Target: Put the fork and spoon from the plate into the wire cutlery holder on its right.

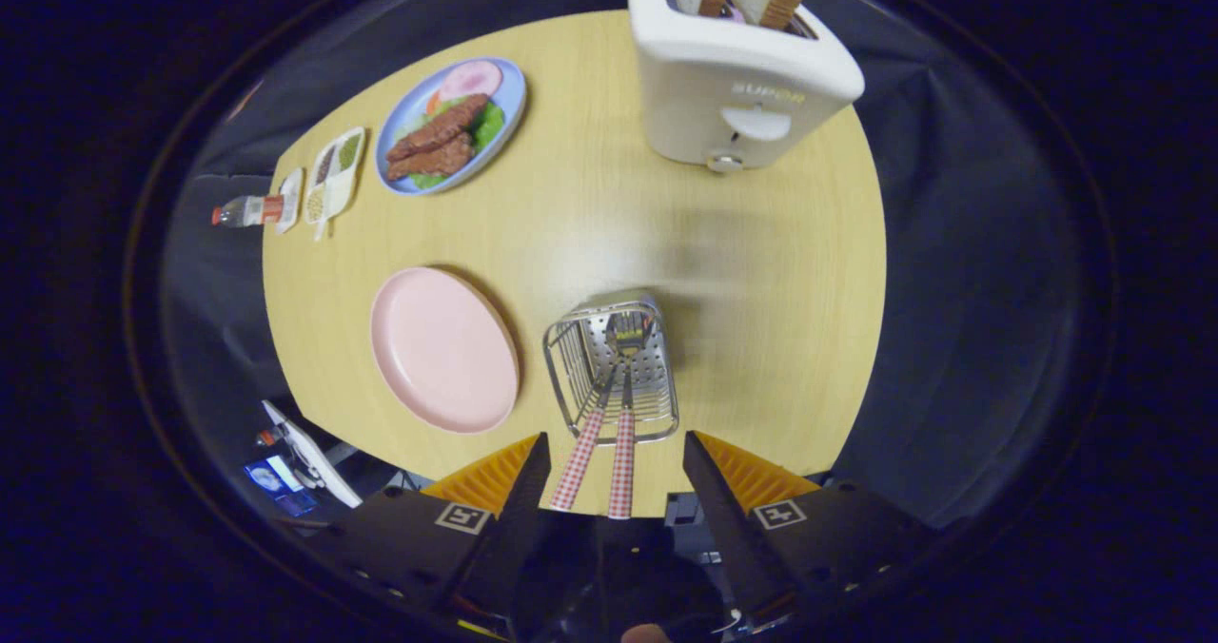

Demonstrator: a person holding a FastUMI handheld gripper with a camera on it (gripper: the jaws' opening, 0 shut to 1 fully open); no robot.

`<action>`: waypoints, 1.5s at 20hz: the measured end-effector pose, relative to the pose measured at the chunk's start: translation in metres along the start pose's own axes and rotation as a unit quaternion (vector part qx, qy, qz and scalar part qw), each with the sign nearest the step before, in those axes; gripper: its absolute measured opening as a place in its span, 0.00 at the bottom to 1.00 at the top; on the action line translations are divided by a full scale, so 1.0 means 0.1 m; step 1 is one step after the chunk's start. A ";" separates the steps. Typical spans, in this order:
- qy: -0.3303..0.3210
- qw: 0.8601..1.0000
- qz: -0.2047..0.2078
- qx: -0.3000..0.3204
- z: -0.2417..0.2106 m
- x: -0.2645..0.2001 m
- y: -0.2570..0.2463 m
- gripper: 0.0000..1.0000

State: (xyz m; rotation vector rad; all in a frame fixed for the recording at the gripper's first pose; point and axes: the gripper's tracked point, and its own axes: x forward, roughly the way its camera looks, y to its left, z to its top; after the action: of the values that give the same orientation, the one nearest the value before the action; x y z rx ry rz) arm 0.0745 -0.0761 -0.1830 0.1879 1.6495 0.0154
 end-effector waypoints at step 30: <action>-0.686 0.725 -0.020 0.051 -1.11 -1.80 0.23 0.91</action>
State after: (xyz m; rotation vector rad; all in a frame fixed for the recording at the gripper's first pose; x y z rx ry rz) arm -0.0190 -0.0662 0.0074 0.1713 0.1419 -0.2068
